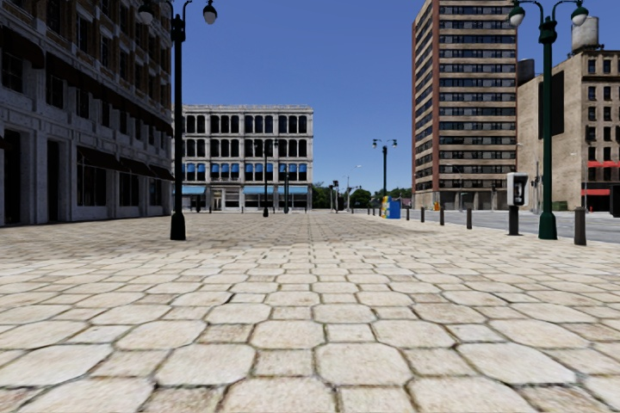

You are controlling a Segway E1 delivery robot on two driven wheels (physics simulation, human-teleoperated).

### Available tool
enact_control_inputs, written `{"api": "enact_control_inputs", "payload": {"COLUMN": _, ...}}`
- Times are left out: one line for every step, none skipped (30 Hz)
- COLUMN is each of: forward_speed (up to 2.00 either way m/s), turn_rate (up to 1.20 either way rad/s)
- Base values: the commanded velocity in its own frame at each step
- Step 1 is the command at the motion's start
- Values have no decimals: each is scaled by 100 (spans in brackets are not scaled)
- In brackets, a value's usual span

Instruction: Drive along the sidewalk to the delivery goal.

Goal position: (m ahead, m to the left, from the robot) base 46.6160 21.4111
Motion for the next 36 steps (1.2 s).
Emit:
{"api": "enact_control_inputs", "payload": {"forward_speed": 200, "turn_rate": 0}}
{"api": "enact_control_inputs", "payload": {"forward_speed": 200, "turn_rate": 0}}
{"api": "enact_control_inputs", "payload": {"forward_speed": 200, "turn_rate": 0}}
{"api": "enact_control_inputs", "payload": {"forward_speed": 200, "turn_rate": 0}}
{"api": "enact_control_inputs", "payload": {"forward_speed": 200, "turn_rate": 0}}
{"api": "enact_control_inputs", "payload": {"forward_speed": 200, "turn_rate": 0}}
{"api": "enact_control_inputs", "payload": {"forward_speed": 200, "turn_rate": 0}}
{"api": "enact_control_inputs", "payload": {"forward_speed": 200, "turn_rate": 0}}
{"api": "enact_control_inputs", "payload": {"forward_speed": 200, "turn_rate": 0}}
{"api": "enact_control_inputs", "payload": {"forward_speed": 200, "turn_rate": 0}}
{"api": "enact_control_inputs", "payload": {"forward_speed": 200, "turn_rate": 0}}
{"api": "enact_control_inputs", "payload": {"forward_speed": 200, "turn_rate": 0}}
{"api": "enact_control_inputs", "payload": {"forward_speed": 200, "turn_rate": 0}}
{"api": "enact_control_inputs", "payload": {"forward_speed": 200, "turn_rate": 0}}
{"api": "enact_control_inputs", "payload": {"forward_speed": 200, "turn_rate": 0}}
{"api": "enact_control_inputs", "payload": {"forward_speed": 200, "turn_rate": 0}}
{"api": "enact_control_inputs", "payload": {"forward_speed": 200, "turn_rate": 0}}
{"api": "enact_control_inputs", "payload": {"forward_speed": 200, "turn_rate": 0}}
{"api": "enact_control_inputs", "payload": {"forward_speed": 200, "turn_rate": 0}}
{"api": "enact_control_inputs", "payload": {"forward_speed": 200, "turn_rate": 0}}
{"api": "enact_control_inputs", "payload": {"forward_speed": 200, "turn_rate": 0}}
{"api": "enact_control_inputs", "payload": {"forward_speed": 200, "turn_rate": 0}}
{"api": "enact_control_inputs", "payload": {"forward_speed": 200, "turn_rate": 0}}
{"api": "enact_control_inputs", "payload": {"forward_speed": 200, "turn_rate": 0}}
{"api": "enact_control_inputs", "payload": {"forward_speed": 200, "turn_rate": 0}}
{"api": "enact_control_inputs", "payload": {"forward_speed": 200, "turn_rate": 0}}
{"api": "enact_control_inputs", "payload": {"forward_speed": 200, "turn_rate": 0}}
{"api": "enact_control_inputs", "payload": {"forward_speed": 200, "turn_rate": 0}}
{"api": "enact_control_inputs", "payload": {"forward_speed": 200, "turn_rate": 0}}
{"api": "enact_control_inputs", "payload": {"forward_speed": 200, "turn_rate": 0}}
{"api": "enact_control_inputs", "payload": {"forward_speed": 200, "turn_rate": 0}}
{"api": "enact_control_inputs", "payload": {"forward_speed": 200, "turn_rate": 0}}
{"api": "enact_control_inputs", "payload": {"forward_speed": 200, "turn_rate": 0}}
{"api": "enact_control_inputs", "payload": {"forward_speed": 200, "turn_rate": 0}}
{"api": "enact_control_inputs", "payload": {"forward_speed": 200, "turn_rate": 0}}
{"api": "enact_control_inputs", "payload": {"forward_speed": 200, "turn_rate": 0}}
